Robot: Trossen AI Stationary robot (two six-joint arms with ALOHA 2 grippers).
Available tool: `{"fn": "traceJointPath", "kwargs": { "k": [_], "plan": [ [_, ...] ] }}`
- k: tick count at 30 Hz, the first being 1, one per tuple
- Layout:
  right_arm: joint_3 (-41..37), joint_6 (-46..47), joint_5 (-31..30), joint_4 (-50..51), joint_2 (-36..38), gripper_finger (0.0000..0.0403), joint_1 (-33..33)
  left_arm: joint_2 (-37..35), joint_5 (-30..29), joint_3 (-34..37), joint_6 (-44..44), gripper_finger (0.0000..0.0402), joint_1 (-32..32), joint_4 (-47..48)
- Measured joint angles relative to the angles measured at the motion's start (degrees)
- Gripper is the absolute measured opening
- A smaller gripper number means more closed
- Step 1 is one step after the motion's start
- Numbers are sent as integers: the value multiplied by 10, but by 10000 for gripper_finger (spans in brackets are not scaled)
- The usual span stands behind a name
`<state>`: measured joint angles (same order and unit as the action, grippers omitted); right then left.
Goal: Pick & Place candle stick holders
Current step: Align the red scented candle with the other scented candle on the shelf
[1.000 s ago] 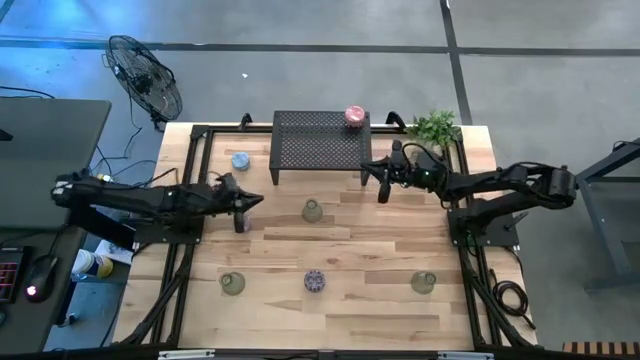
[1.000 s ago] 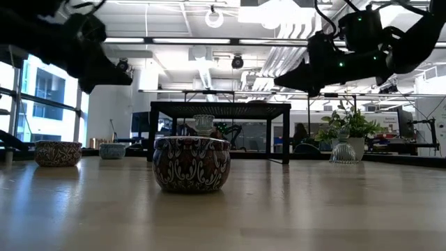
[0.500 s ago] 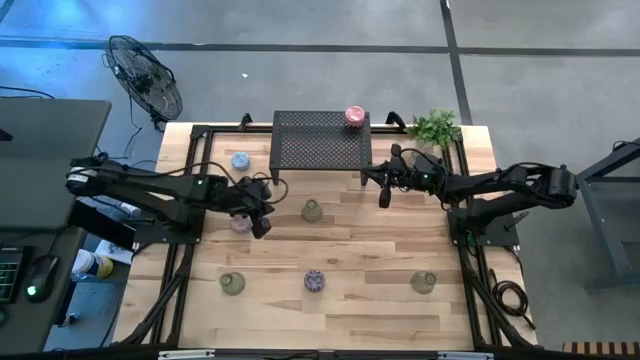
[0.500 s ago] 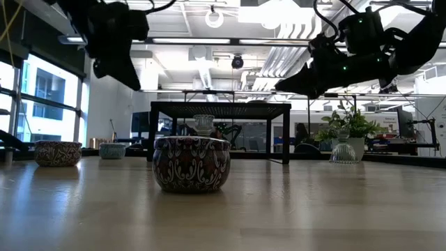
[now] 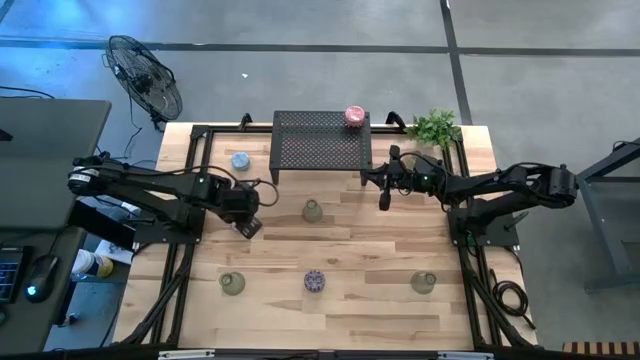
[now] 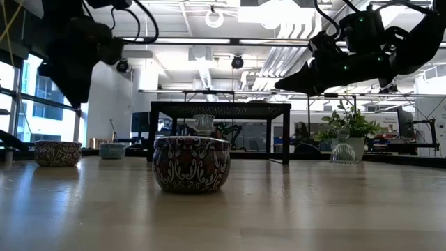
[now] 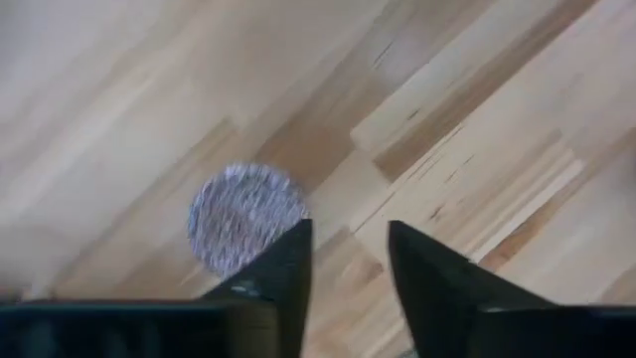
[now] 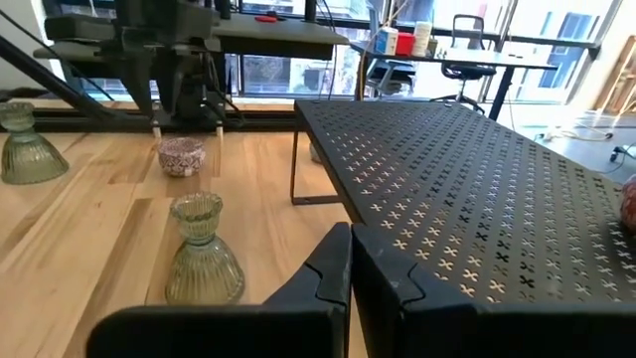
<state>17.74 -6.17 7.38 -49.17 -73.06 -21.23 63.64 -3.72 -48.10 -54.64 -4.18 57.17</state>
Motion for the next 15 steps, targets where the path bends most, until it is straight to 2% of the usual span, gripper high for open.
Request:
{"fn": "traceJointPath", "kwargs": {
  "k": [9,15],
  "plan": [
    [0,-18,34,1,0,2,0,15,-20,0,-56,309,0,18],
    [0,-18,37,4,0,1,0,61,-27,3,-53,365,0,24]
  ]
}}
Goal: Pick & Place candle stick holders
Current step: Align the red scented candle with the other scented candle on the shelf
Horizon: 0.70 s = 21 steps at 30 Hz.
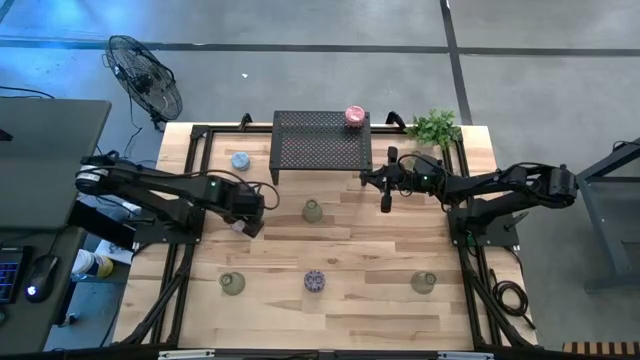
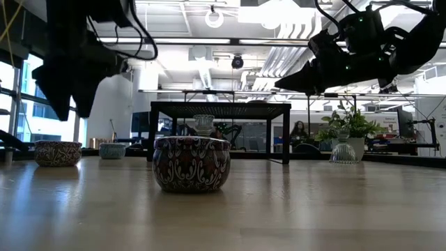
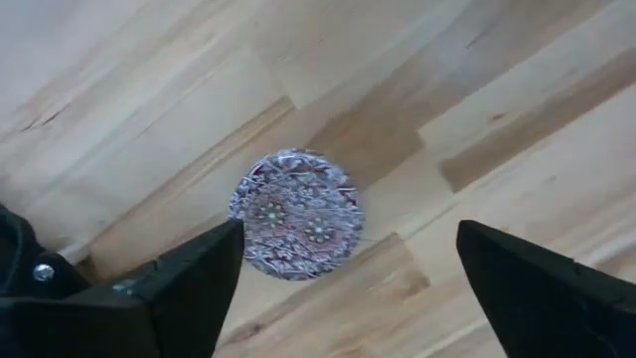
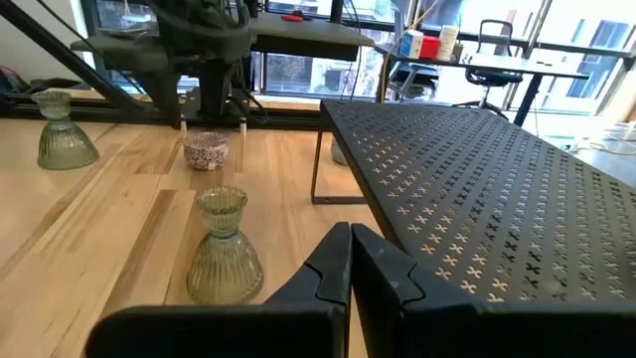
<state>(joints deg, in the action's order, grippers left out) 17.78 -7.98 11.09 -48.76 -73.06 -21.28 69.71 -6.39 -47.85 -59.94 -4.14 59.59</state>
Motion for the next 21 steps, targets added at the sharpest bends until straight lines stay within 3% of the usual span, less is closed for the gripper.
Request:
{"fn": "traceJointPath", "kwargs": {
  "k": [6,21],
  "plan": [
    [0,-1,0,-1,0,1,0,43,1,1,19,372,0,22],
    [0,-11,0,0,0,1,0,46,16,90,-5,372,0,-91]
  ]
}}
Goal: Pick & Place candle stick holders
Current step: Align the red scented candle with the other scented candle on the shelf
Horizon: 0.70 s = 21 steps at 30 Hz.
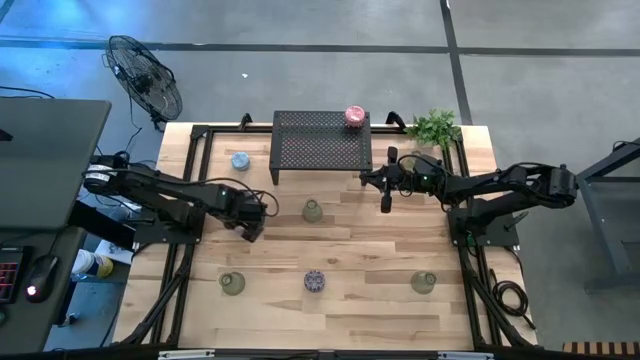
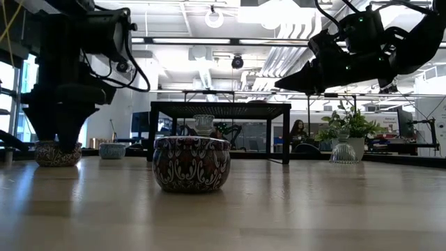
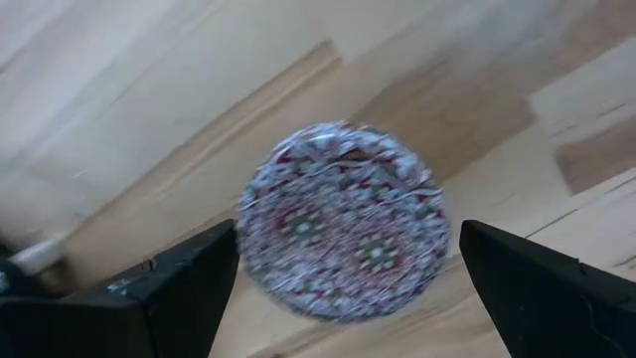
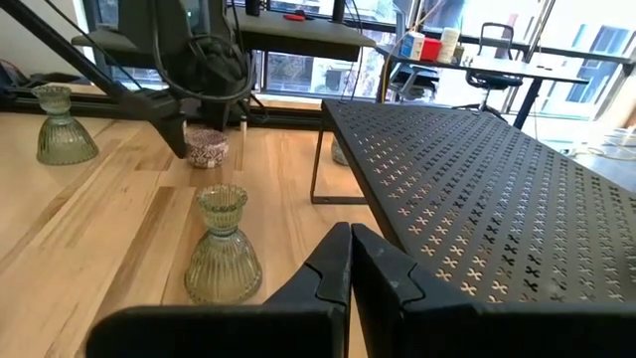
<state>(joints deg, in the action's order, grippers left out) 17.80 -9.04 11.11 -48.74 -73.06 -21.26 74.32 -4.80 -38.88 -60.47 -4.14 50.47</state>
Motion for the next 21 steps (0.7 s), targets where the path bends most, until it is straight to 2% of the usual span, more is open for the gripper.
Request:
{"fn": "traceJointPath", "kwargs": {
  "k": [7,10,15,21],
  "plan": [
    [0,-2,0,-1,0,1,0,0,-13,12,0,369,0,-30],
    [0,0,0,7,0,2,0,0,-10,12,0,349,0,-30],
    [0,0,3,38,0,1,3,0,-3,11,-15,286,0,-21],
    [0,12,3,67,0,1,3,0,1,-4,-13,283,0,15]
  ]
}}
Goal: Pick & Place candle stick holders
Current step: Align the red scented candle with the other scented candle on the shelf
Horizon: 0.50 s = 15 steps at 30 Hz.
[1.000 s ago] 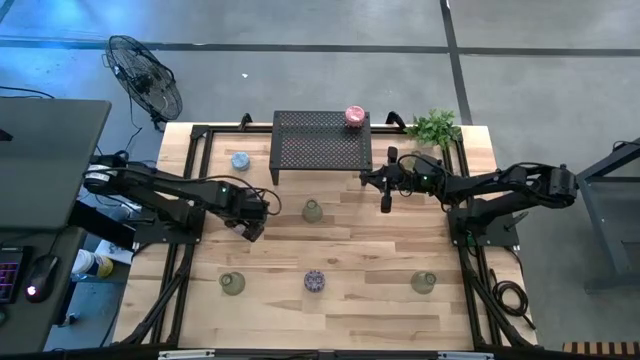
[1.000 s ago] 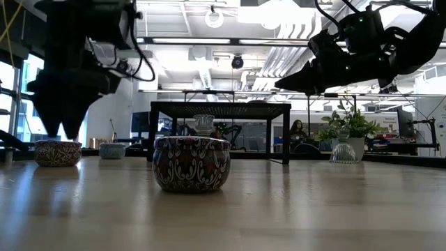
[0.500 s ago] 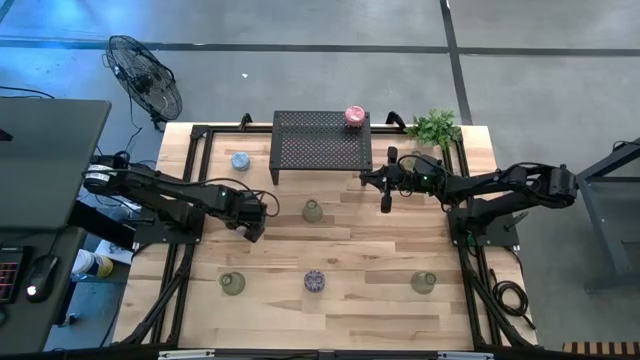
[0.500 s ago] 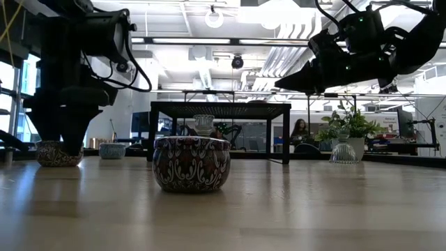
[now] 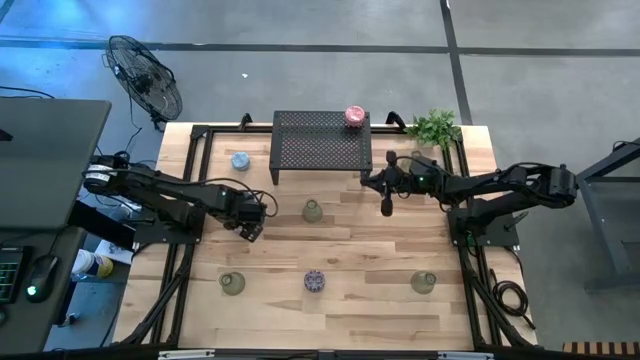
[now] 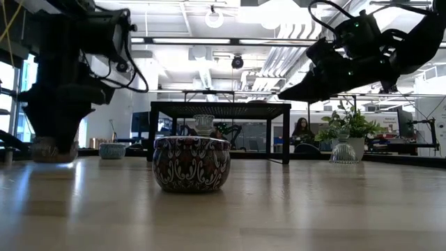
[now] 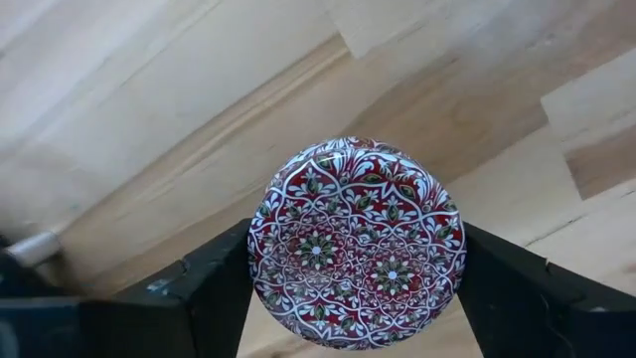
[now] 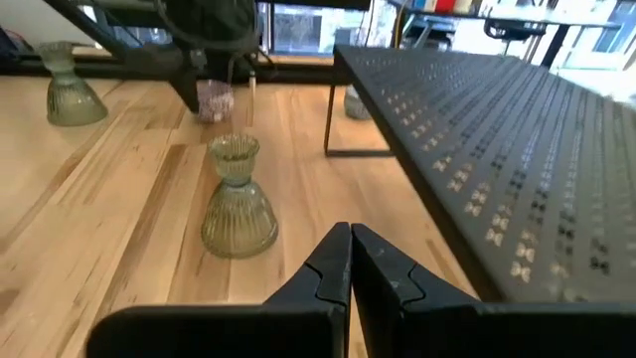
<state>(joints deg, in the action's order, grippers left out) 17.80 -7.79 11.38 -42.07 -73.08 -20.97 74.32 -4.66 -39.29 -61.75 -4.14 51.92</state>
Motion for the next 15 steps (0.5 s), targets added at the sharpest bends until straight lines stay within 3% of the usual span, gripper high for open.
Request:
{"fn": "traceJointPath", "kwargs": {
  "k": [5,9,15],
  "plan": [
    [0,0,0,12,0,3,0,-2,0,-79,36,283,0,82],
    [0,0,0,12,0,1,0,-2,-7,-183,88,283,1,135],
    [0,0,0,10,0,2,0,3,-34,-339,197,284,78,145]
  ]
}}
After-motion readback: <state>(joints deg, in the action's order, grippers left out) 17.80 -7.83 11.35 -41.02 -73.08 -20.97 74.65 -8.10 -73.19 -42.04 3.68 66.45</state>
